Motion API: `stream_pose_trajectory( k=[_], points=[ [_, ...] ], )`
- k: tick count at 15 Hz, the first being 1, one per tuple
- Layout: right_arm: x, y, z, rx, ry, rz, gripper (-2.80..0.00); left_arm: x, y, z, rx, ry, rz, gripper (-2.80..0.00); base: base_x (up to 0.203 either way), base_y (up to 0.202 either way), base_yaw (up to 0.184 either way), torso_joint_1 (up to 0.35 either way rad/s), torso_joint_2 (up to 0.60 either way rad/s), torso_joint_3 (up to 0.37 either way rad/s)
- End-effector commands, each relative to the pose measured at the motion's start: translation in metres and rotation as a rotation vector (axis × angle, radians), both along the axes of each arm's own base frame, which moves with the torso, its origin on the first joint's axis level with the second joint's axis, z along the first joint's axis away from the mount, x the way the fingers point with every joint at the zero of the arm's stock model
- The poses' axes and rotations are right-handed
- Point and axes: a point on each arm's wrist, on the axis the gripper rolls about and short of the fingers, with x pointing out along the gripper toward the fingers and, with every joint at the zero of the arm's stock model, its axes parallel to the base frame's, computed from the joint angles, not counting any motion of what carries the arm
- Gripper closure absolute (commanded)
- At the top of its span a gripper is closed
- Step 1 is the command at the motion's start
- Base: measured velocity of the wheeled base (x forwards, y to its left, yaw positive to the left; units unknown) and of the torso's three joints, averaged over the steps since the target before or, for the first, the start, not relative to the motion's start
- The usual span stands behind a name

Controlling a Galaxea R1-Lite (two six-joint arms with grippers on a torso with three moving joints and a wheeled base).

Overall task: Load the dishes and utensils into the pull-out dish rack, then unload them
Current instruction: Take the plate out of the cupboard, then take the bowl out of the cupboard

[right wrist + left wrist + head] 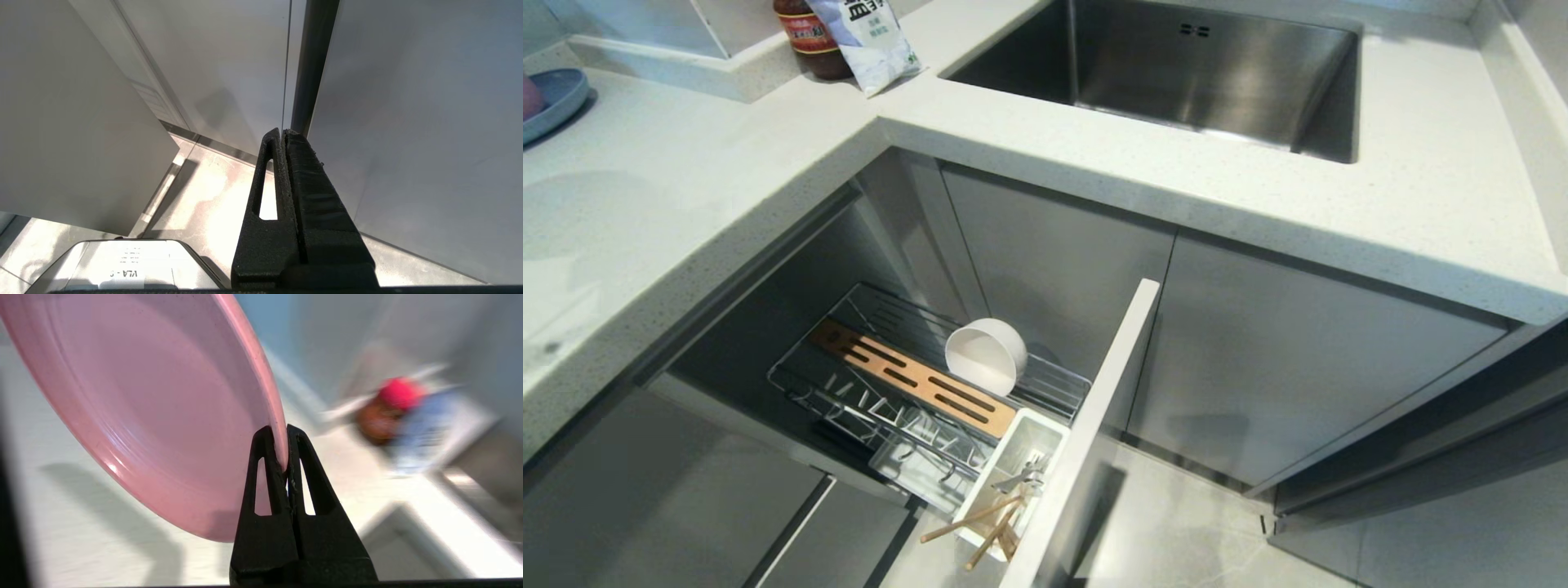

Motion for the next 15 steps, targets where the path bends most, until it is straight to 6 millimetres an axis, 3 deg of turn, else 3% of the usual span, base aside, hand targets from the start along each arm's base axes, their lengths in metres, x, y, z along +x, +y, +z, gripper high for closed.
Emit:
stream_pose_trajectory(
  k=[1,7,15],
  points=[
    [0.0,0.0,0.0,0.0,-0.001,0.0,0.0,0.023,0.012,-0.011,0.029,0.106,0.105,0.0,0.0,0.0,0.0,0.0,0.0,0.0],
    [0.0,0.0,0.0,0.001,-0.001,0.0,0.0,0.055,0.031,-0.034,0.081,0.393,0.197,0.0,0.0,0.0,0.0,0.0,0.0,0.0],
    [0.0,0.0,0.0,-0.001,-0.001,0.0,0.0,0.074,0.029,-0.064,0.123,0.752,0.112,0.0,0.0,0.0,0.0,0.0,0.0,0.0]
  ],
)
